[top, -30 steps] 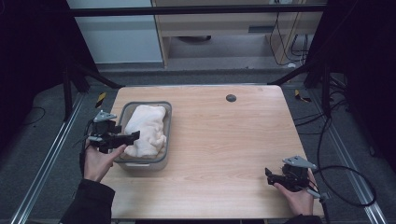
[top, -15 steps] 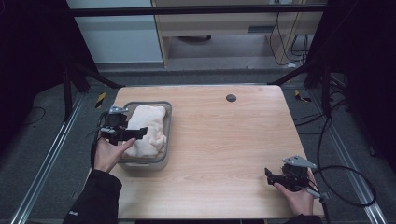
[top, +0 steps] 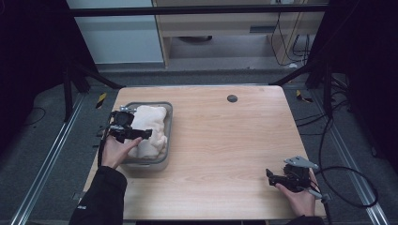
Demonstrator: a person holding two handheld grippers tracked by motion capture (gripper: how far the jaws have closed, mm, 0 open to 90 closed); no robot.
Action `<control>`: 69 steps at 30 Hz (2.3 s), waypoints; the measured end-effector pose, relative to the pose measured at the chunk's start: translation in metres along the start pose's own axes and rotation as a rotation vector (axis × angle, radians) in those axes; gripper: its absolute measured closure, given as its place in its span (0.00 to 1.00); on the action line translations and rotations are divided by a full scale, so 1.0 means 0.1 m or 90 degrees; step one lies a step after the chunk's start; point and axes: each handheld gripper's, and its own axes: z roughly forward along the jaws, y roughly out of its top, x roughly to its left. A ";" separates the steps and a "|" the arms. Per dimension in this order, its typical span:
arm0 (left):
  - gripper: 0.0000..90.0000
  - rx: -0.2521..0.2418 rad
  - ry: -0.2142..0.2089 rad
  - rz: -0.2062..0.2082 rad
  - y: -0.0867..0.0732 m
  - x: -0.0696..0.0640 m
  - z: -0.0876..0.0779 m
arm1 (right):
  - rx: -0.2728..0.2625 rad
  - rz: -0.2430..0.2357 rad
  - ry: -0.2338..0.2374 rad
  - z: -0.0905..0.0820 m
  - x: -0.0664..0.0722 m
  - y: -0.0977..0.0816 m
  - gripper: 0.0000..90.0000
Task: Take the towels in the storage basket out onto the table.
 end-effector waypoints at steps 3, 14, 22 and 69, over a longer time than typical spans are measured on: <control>0.10 0.010 0.002 -0.002 0.00 0.01 0.05 | 0.003 -0.003 0.000 0.01 0.00 0.00 0.10; 0.08 0.041 0.012 -0.002 -0.05 0.02 0.24 | 0.014 0.000 0.007 0.02 0.01 0.00 0.08; 0.09 0.059 0.013 -0.011 -0.12 0.05 0.36 | 0.022 -0.003 0.009 0.03 0.00 -0.01 0.07; 0.64 -0.049 -0.017 -0.039 -0.03 0.06 -0.31 | 0.031 -0.005 0.015 0.05 0.02 0.00 0.06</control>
